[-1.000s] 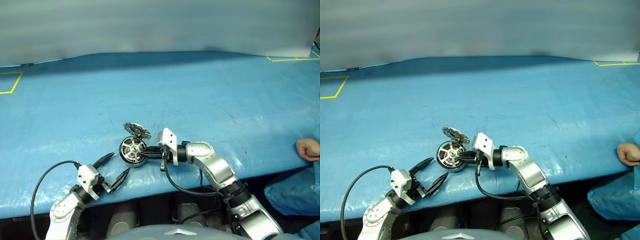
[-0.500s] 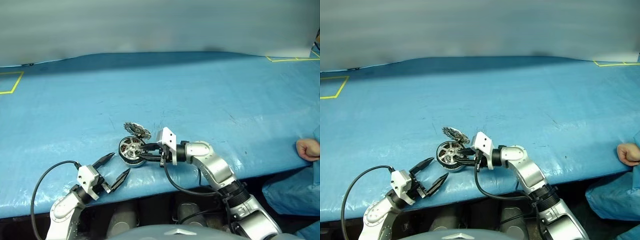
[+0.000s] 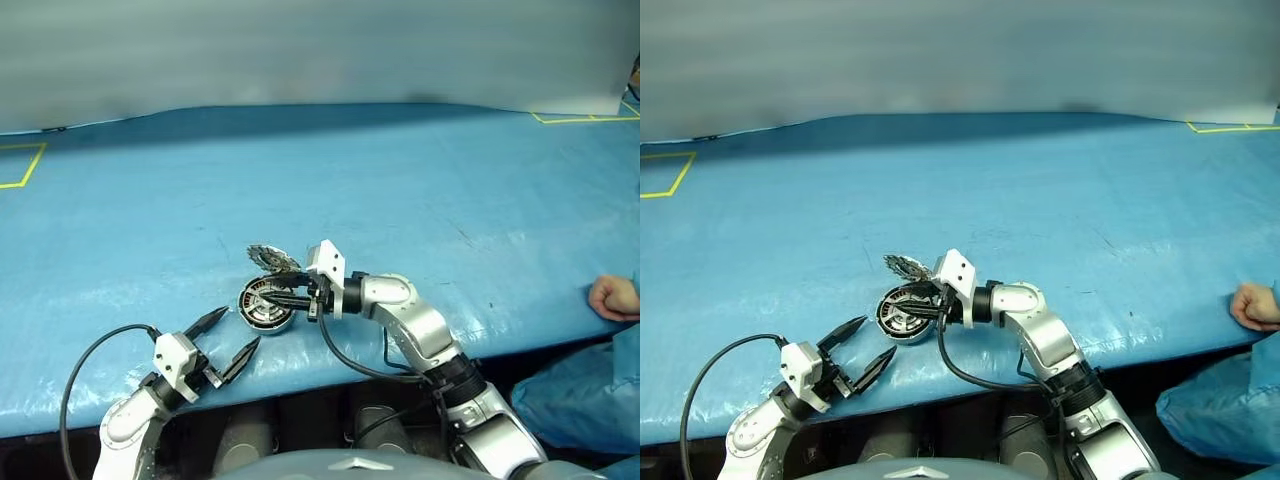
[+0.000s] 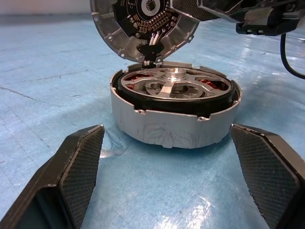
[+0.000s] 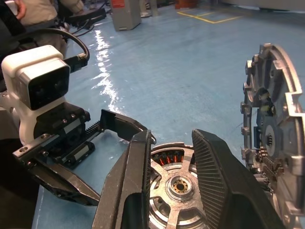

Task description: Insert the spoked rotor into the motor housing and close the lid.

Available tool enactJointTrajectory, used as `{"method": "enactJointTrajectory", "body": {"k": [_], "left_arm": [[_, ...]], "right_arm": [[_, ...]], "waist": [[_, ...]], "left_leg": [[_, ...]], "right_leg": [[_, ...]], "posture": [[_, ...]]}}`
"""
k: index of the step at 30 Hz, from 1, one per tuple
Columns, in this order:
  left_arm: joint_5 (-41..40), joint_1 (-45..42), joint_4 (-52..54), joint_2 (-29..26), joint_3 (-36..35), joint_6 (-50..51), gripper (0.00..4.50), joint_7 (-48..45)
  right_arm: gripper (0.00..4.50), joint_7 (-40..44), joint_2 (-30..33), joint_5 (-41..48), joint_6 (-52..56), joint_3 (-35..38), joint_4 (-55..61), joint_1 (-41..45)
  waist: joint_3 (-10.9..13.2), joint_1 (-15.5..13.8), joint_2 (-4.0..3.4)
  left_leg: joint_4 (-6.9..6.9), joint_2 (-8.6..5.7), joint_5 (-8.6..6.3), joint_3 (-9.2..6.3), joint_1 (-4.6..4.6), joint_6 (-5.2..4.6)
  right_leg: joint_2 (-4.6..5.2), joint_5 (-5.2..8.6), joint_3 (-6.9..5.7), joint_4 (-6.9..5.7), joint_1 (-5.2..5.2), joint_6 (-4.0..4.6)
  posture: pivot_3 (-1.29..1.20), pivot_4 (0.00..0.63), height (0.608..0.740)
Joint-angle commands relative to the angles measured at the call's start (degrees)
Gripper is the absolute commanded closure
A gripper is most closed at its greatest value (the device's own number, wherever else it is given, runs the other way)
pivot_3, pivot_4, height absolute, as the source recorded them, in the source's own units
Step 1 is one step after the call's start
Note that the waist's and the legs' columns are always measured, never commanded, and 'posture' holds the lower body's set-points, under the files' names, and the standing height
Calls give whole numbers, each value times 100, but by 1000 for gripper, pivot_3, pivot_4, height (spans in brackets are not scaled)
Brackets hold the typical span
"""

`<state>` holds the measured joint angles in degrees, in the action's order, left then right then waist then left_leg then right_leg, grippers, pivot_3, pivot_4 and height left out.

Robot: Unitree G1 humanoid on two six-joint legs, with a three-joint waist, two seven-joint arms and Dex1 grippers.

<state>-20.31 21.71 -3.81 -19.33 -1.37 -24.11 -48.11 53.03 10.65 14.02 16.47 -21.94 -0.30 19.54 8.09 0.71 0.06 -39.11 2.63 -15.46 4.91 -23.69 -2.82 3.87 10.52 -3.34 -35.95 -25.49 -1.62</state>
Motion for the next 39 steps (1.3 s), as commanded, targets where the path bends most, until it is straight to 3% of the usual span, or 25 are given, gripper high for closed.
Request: {"method": "enactJointTrajectory", "body": {"k": [1, 7, 11, 16, 21, 34, 39], "left_arm": [[26, 121, 267, 2, 48, 65, 0, 59], [32, 220, 423, -11, 48, 142, 0, 132], [14, 185, 410, -19, 51, 182, 0, 134], [-23, 100, 361, -19, 24, 168, 0, 139], [-16, 86, 211, -16, -2, 105, 0, 92], [2, 160, 269, 32, 30, 130, 0, 86], [23, 196, 457, 41, 73, 204, 0, 167]], "right_arm": [[3062, -28, -56, -4, -130, 14, 60, 92], [3062, 80, -5, 41, 55, -61, 74, 17], [3881, -22, -49, -328, -51, -323, -486, 11], [3881, -92, -25, -657, -225, -528, -656, 16], [3881, -317, 359, -1640, -681, -1042, -744, 132], [3881, -265, 894, -2591, -958, -1528, 27, 420], [3881, -13, 659, -1863, -792, -1181, 215, 332]], "waist": [[0, 0, 0], [0, 0, 0], [-1, 3, 2], [-6, 16, 6], [-17, 51, 5], [-31, 5, 6], [-30, 3, 7]], "left_leg": [[0, 1, 0, -1, 0, 0], [0, 1, 0, -1, 0, 0], [0, 1, 0, -1, 2, 0], [-1, 3, 0, 1, 8, 0], [-2, 6, 2, 2, 17, 3], [-1, 4, 2, 3, 16, 3], [-1, 4, 2, 4, 15, 3]], "right_leg": [[-1, 0, -1, 0, 0, 0], [-1, 0, 0, 0, -1, -1], [-2, 1, 0, -1, 0, 0], [-4, 1, 2, -3, 3, -1], [-7, 1, 4, -8, 7, -1], [-3, 2, 3, -6, 6, 1], [-3, 2, 3, -6, 5, 1]], "posture": [[0, 150, 740], [0, 150, 740], [0, 150, 740], [0, 150, 740], [0, 150, 740], [0, 150, 740], [0, 150, 740]]}}
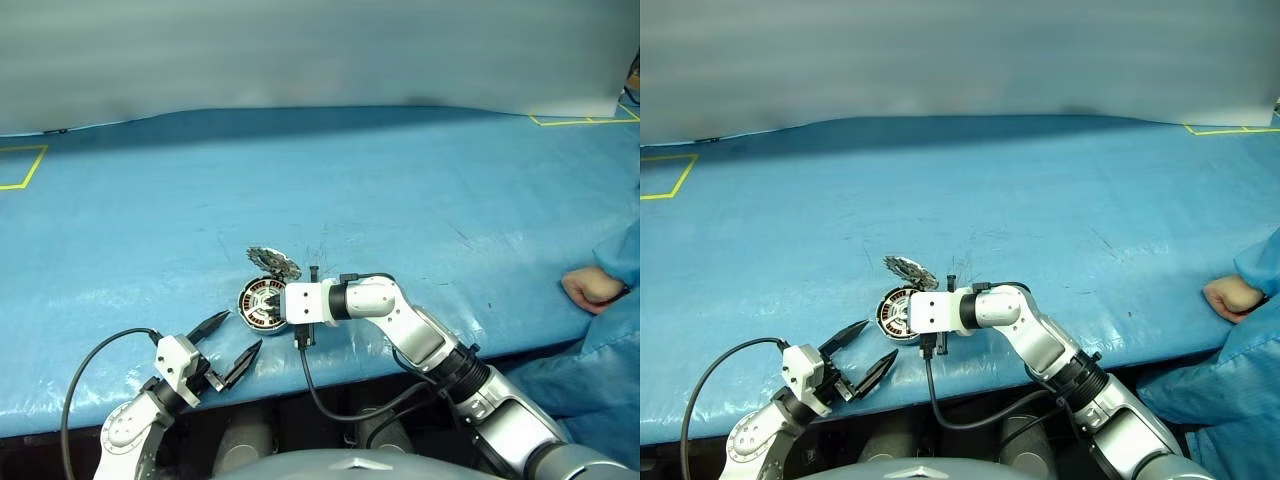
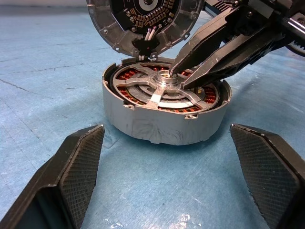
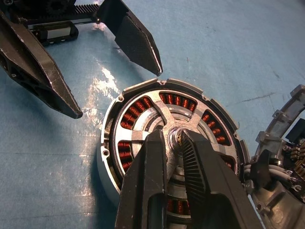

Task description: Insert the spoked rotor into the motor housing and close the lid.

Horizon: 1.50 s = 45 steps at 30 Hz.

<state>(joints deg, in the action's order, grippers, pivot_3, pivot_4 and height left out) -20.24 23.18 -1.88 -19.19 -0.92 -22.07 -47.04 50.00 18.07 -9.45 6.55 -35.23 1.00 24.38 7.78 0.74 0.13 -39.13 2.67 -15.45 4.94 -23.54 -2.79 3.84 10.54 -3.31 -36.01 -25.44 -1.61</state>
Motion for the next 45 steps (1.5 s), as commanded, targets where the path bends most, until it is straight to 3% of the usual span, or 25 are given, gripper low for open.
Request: {"method": "enactJointTrajectory", "body": {"k": [1, 8, 11, 18, 24, 34, 45], "left_arm": [[20, 53, 284, 20, 32, 12, 0, 73], [-29, 34, 243, -21, 20, 31, 0, 56], [-98, -10, 114, -29, -40, -26, 0, -14], [-278, 20, -311, -103, -335, -361, 0, -333], [-485, 1, -567, -235, -521, -475, 0, -710], [-617, -47, -1019, -157, -664, -668, 0, -1029], [-600, 81, -1033, -120, -650, -683, 0, -984]], "right_arm": [[3881, 398, -150, 824, 332, 317, 222, -218], [3881, 649, -242, 2325, 1098, 1241, 926, -562], [4472, 699, 116, 2373, 1247, 1368, 1075, -797], [4490, -60, 714, 1755, 1238, 1738, 680, -868], [4490, -505, 260, 1752, 988, 2039, -44, -293], [4490, 94, -617, 2257, 831, 1829, -316, 362], [4490, 525, -726, 2243, 914, 1129, 39, 16]], "waist": [[1, 0, 1], [12, -12, 7], [12, -20, 7], [14, 9, 7], [16, 37, 4], [15, 47, 2], [14, 89, -9]], "left_leg": [[0, 0, 0, -1, -1, 0], [-1, 0, -1, -6, -13, -1], [0, -1, -1, -7, -14, 0], [-1, -1, -1, -1, -14, -1], [1, 14, -1, -1, -11, 0], [3, 22, -2, 5, -14, 2], [5, 35, -3, 6, -4, 7]], "right_leg": [[0, 0, 0, 0, 0, 0], [1, -1, -5, 2, -6, 2], [4, 0, -8, 5, -6, 1], [10, 0, -15, 2, -9, 0], [-6, 4, -18, 1, -11, 6], [-16, 2, -11, -2, 5, 12], [-26, 3, -11, -5, -1, 23]], "posture": [[0, 150, 740], [0, 150, 740], [0, 150, 740], [0, 150, 740], [0, 150, 740], [0, 150, 740], [0, 150, 740]]}}
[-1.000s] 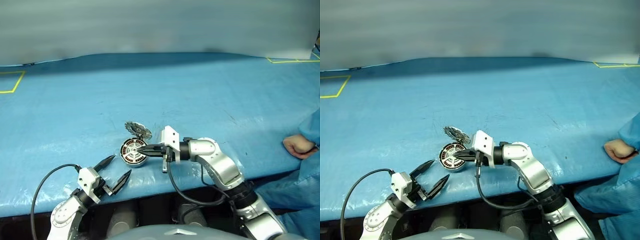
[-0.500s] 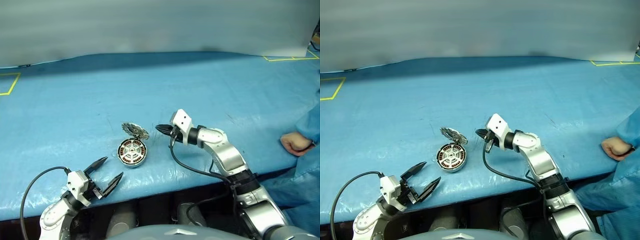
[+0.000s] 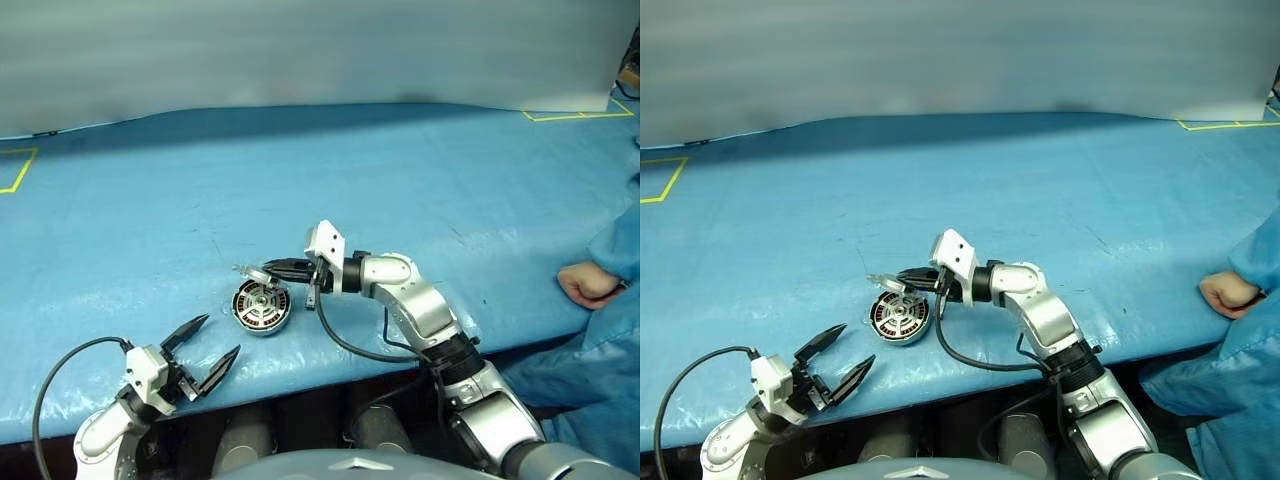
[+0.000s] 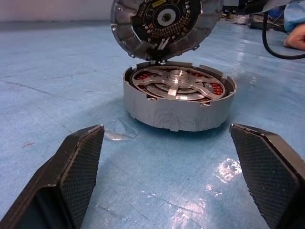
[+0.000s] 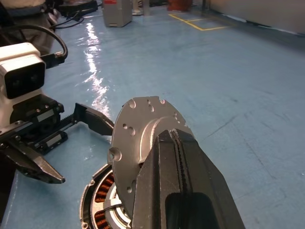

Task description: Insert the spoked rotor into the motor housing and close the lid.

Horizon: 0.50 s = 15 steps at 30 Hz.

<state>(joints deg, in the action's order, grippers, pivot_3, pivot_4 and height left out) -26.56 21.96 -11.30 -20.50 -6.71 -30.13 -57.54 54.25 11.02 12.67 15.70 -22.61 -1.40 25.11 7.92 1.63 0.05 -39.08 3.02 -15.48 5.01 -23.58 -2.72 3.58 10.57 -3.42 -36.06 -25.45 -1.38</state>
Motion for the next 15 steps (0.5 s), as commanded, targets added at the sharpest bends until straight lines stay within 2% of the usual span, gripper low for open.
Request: {"method": "enactJointTrajectory", "body": {"k": [1, 8, 15], "left_arm": [[43, 221, -36, 19, -49, 149, 0, 93], [116, 325, 405, 40, 66, 407, 0, 316], [172, 344, 570, 62, 96, 519, 0, 408]], "right_arm": [[4490, 110, -10, -20, -30, -212, 252, -87], [4490, 76, 180, -679, -377, -796, -212, -267], [4490, -42, 170, -997, -693, -909, -769, -372]], "waist": [[0, 3, 0], [0, -5, 1], [-16, -10, -3]], "left_leg": [[0, 1, 0, 0, 1, 0], [-2, 0, -8, 2, 3, 13], [-3, 2, -9, 3, 16, 16]], "right_leg": [[-1, 0, 0, 0, -1, 1], [2, 1, 0, 5, -6, 2], [-1, 2, 1, 4, 2, 0]], "posture": [[0, 150, 740], [0, 150, 740], [0, 150, 740]]}}
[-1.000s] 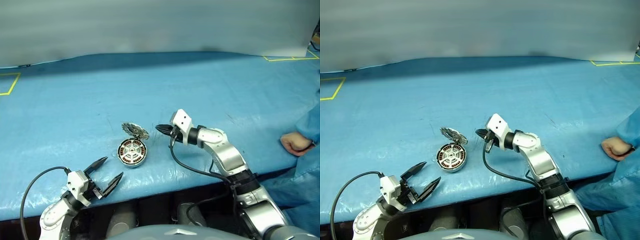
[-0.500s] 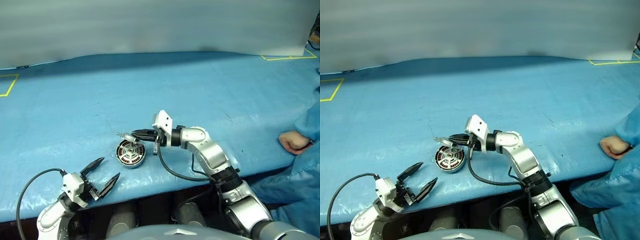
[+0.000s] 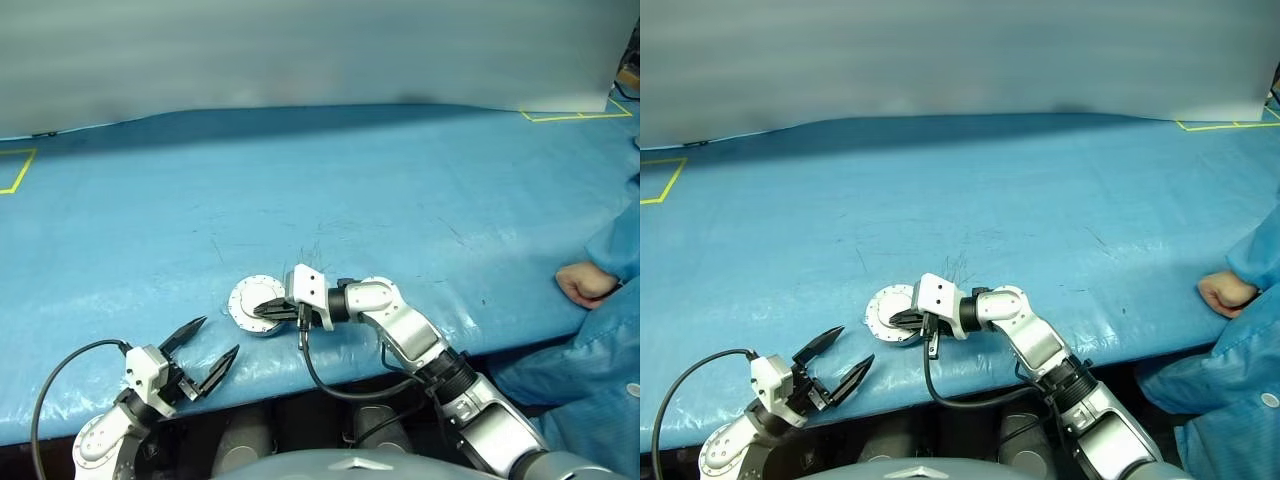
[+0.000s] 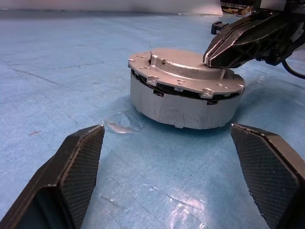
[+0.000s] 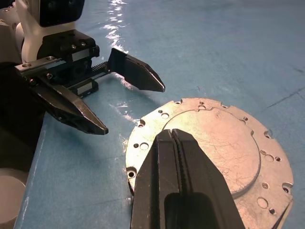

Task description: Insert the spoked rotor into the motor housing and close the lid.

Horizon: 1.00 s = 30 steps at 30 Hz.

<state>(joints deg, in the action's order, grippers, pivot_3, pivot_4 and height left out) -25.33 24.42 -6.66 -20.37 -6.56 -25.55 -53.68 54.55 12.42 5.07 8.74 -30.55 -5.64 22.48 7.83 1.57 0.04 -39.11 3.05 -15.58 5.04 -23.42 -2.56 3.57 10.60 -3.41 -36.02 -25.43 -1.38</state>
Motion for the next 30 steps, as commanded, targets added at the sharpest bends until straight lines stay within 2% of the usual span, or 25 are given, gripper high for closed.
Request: {"method": "enactJointTrajectory", "body": {"k": [1, 9, 18, 22, 30], "left_arm": [[54, 96, 122, 53, 88, 74, 0, 27], [117, 149, 447, 82, 195, 218, 0, 168], [177, 197, 738, 86, 279, 390, 0, 320], [192, 225, 842, 96, 295, 444, 0, 387], [218, 297, 1023, 102, 317, 552, 0, 500]], "right_arm": [[4490, -77, 34, -261, -19, -124, -382, -127], [4490, -137, 59, -249, -84, -65, -323, -254], [4490, -169, -93, 279, 51, 394, 164, -201], [3559, -353, -263, 374, 29, 573, 266, -142], [3559, -569, -436, 354, 40, 759, 166, -70]], "waist": [[-12, -5, -6], [-24, -18, -9], [-22, -43, -8], [-19, -46, -6], [-17, -41, -5]], "left_leg": [[-1, 0, 0, 0, 1, 0], [-1, 0, -1, 1, 4, 1], [-1, 0, -1, -1, -5, 1], [-1, 0, -1, -2, -14, 1], [-1, -1, -2, -2, -18, 3]], "right_leg": [[0, 0, 0, 0, 1, 0], [3, 0, 3, -1, 3, 0], [3, 0, 1, 0, -5, 0], [2, 0, -1, 1, -12, 1], [0, 0, -1, 2, -10, 1]], "posture": [[0, 150, 740], [0, 150, 740], [0, 150, 740], [0, 150, 740], [0, 150, 740]]}}
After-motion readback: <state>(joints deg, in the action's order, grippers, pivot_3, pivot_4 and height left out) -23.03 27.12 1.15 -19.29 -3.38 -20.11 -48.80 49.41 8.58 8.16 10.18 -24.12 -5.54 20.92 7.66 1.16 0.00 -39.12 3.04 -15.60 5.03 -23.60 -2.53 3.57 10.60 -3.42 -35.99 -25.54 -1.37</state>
